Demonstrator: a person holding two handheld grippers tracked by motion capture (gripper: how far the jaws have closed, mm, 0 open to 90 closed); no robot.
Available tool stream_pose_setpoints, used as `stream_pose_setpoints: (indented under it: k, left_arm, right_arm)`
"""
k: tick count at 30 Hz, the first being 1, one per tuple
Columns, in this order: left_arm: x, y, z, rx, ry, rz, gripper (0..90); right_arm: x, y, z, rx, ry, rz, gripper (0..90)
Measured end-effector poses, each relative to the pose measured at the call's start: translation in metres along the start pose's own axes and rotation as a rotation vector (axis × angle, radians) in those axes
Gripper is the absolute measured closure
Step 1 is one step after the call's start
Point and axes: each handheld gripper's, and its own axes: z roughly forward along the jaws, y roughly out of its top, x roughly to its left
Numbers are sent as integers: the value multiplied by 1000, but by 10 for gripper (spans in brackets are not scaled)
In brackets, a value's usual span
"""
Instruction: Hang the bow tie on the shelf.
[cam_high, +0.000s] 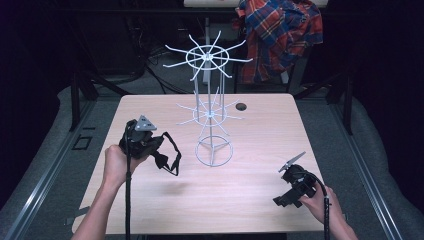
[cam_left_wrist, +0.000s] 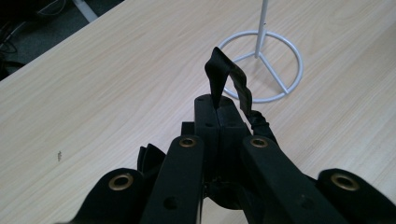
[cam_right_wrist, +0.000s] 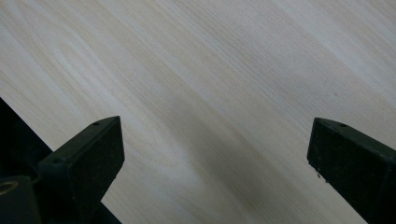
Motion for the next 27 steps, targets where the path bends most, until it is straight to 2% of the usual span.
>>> stream_pose_setpoints:
  k: [4,6,7,16,18,27]
  left_arm:
    - [4,2,1,-4,-3,-6,897]
    - [3,4,1,-4,-6,-2,898]
    - [3,5,1,-9,-4,1,897]
    - [-2,16,1,-11,1,50,897]
    - [-3,17,1,-29,-6,40,897]
    - [-4,23,-2,-52,-8,37,897]
  right_arm:
    - [-1,0,1,25,4,-9,35]
    - [-1,0,0,26,1,-9,35]
    - [-1,0,1,10,5,-1,34]
    - [-2,-2,-3,23,-16,-5,34]
    - [-2,-2,-3,22,-19,-5,35]
    - [-2,-2,-3,30,-18,-12,38]
